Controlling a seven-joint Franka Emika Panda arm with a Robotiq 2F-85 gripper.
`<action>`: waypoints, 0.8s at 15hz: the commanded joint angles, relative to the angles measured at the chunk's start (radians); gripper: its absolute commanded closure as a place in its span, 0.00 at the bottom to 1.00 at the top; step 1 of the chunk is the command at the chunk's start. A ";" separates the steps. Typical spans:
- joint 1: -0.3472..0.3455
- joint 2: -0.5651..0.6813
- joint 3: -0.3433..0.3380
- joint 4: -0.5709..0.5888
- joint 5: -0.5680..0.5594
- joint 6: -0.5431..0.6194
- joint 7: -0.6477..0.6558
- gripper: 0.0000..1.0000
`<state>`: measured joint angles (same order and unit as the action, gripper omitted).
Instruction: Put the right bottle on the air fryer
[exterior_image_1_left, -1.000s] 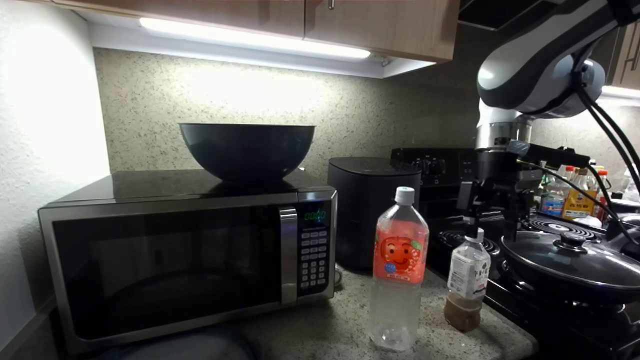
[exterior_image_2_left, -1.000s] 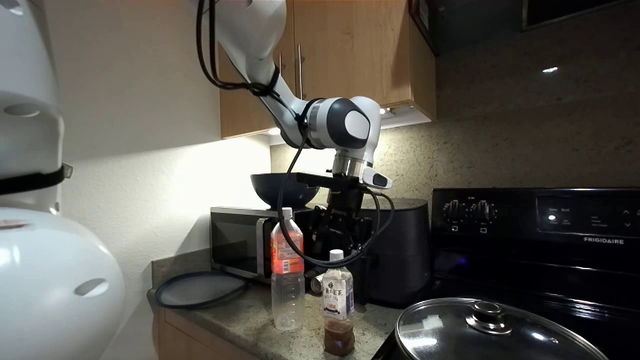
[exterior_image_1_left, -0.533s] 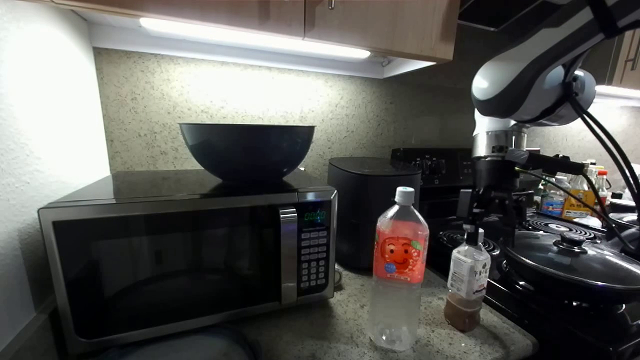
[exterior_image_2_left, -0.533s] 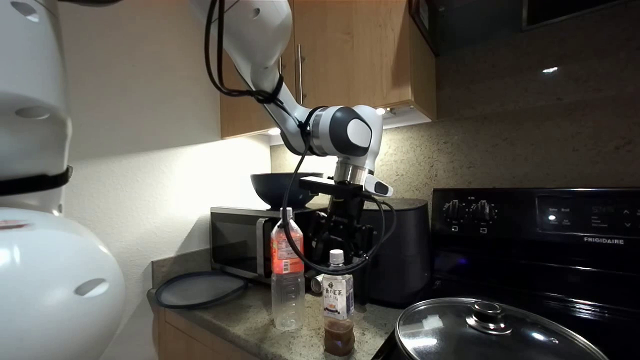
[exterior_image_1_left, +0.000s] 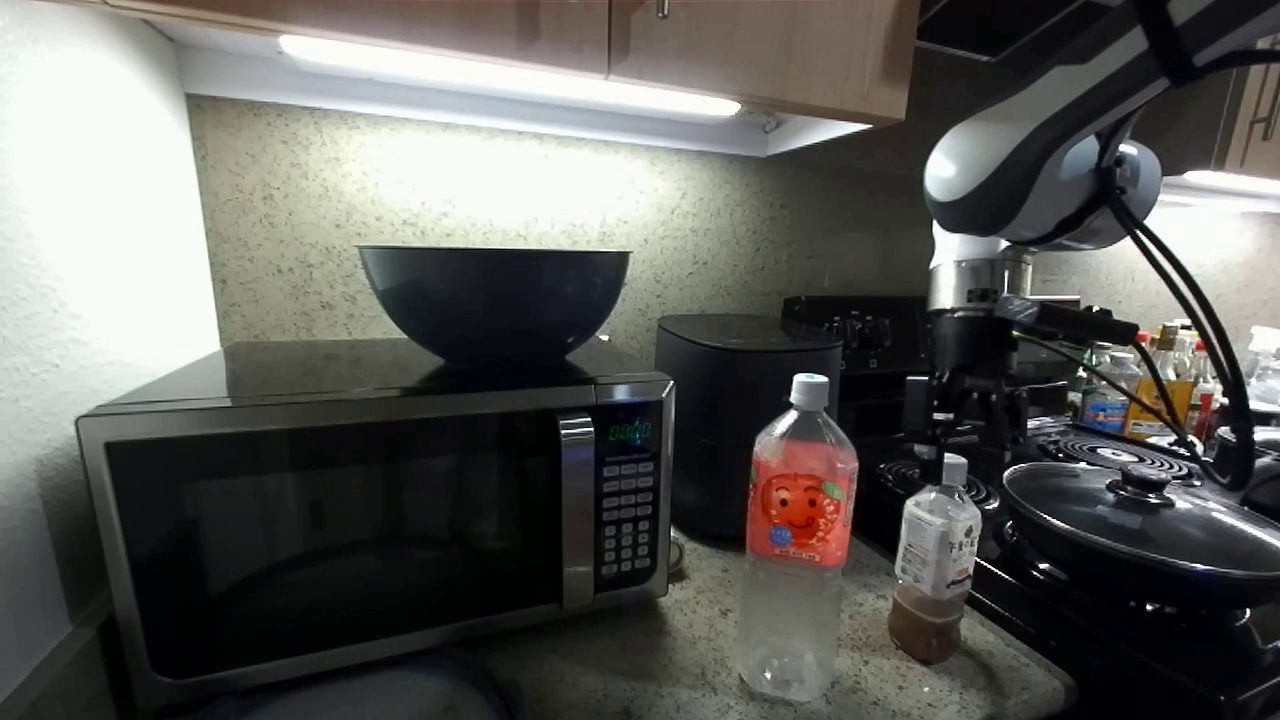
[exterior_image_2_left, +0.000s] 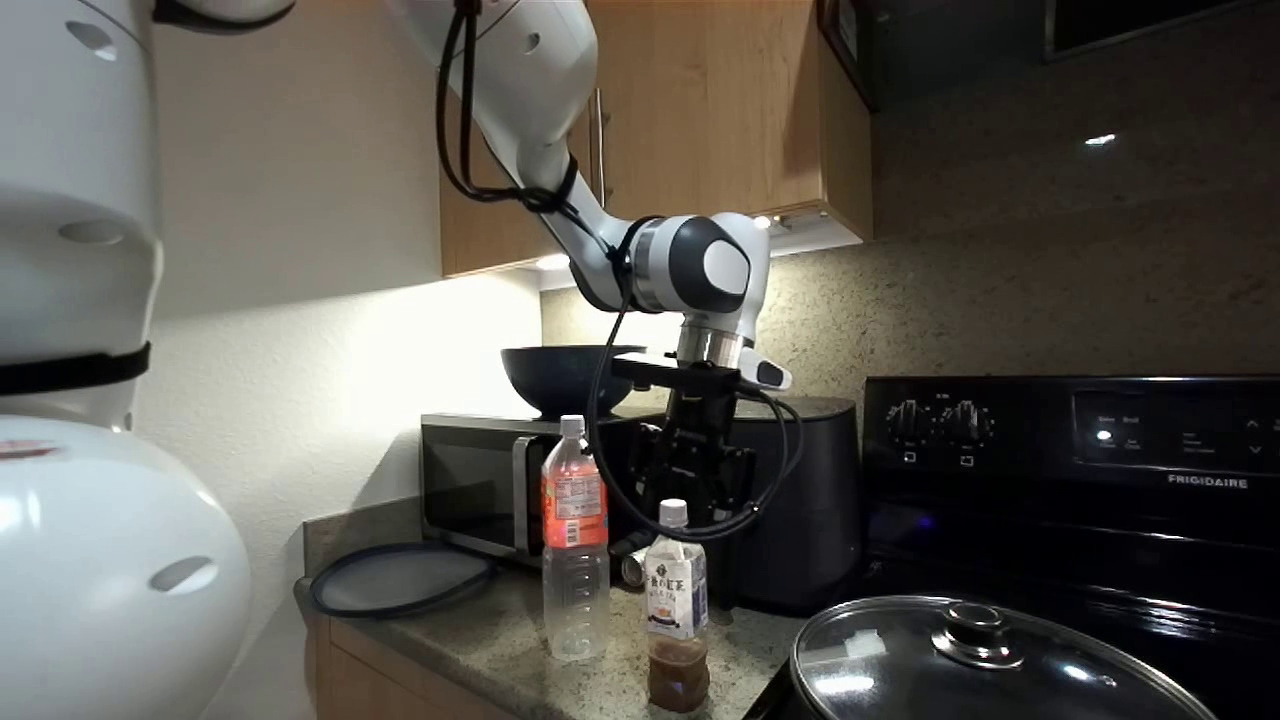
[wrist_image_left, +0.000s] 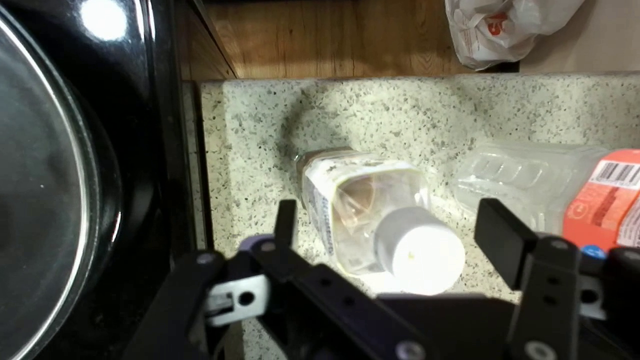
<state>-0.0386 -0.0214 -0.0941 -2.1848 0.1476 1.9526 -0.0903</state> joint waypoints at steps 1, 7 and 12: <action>-0.014 0.025 0.005 0.036 0.002 -0.023 -0.040 0.41; -0.018 0.042 0.003 0.057 0.002 -0.028 -0.040 0.80; -0.023 0.042 0.000 0.067 -0.006 -0.030 -0.014 0.88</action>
<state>-0.0450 0.0105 -0.0978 -2.1394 0.1476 1.9513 -0.0939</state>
